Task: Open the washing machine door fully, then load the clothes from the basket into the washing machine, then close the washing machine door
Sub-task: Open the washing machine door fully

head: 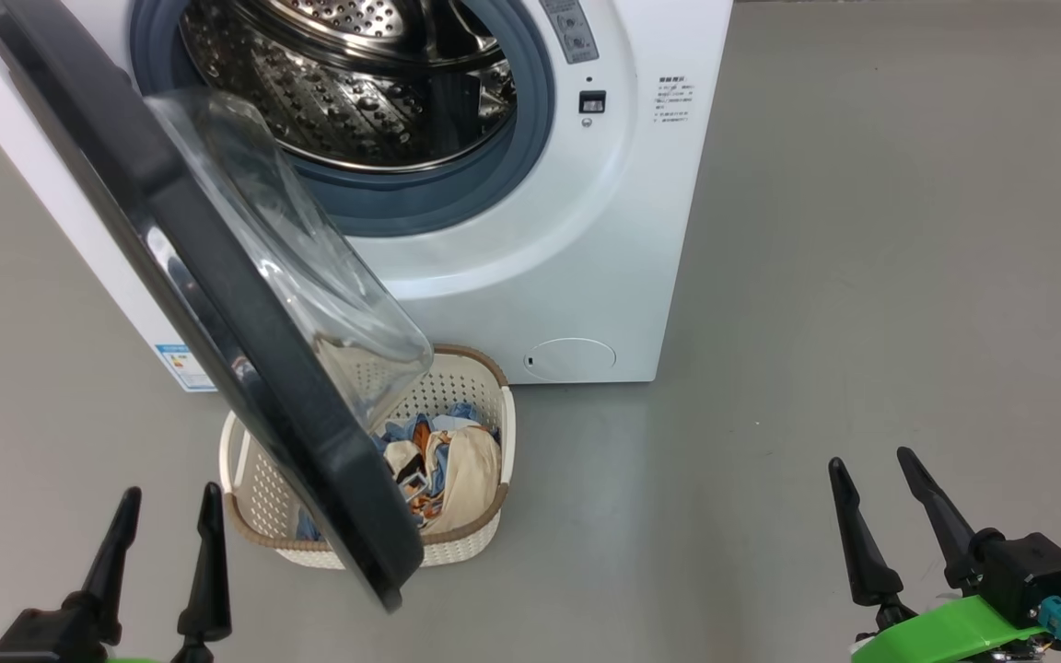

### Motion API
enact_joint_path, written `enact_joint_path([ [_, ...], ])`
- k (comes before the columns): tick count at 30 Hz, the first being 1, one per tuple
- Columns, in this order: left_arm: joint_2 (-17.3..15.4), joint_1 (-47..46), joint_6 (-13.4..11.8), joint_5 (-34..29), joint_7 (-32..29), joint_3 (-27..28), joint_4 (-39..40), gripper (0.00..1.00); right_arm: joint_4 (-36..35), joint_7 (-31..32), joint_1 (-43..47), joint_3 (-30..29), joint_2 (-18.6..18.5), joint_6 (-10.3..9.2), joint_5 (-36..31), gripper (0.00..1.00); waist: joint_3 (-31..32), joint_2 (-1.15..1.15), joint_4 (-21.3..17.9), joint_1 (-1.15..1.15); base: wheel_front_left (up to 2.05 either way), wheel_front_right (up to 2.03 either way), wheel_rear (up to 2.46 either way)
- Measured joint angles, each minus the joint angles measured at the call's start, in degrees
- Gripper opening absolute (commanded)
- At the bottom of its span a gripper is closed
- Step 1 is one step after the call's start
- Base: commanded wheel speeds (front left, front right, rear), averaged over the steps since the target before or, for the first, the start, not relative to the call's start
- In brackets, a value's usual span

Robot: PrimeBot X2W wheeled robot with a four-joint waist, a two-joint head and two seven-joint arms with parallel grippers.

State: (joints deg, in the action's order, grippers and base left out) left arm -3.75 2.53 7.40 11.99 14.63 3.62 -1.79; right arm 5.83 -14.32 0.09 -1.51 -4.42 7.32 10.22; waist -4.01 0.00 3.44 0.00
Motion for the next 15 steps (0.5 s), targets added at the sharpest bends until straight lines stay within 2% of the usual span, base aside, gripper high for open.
enact_joint_path([
  [15, -0.45, 0.02, 0.00, -0.12, 0.00, -0.97, -1.68, 1.00, 0.43, 0.00, -0.02, -0.27, 0.35, 0.00, -0.58, 1.00, 0.09, 0.00, 0.00, 0.00, 0.00, 0.00, 0.00],
])
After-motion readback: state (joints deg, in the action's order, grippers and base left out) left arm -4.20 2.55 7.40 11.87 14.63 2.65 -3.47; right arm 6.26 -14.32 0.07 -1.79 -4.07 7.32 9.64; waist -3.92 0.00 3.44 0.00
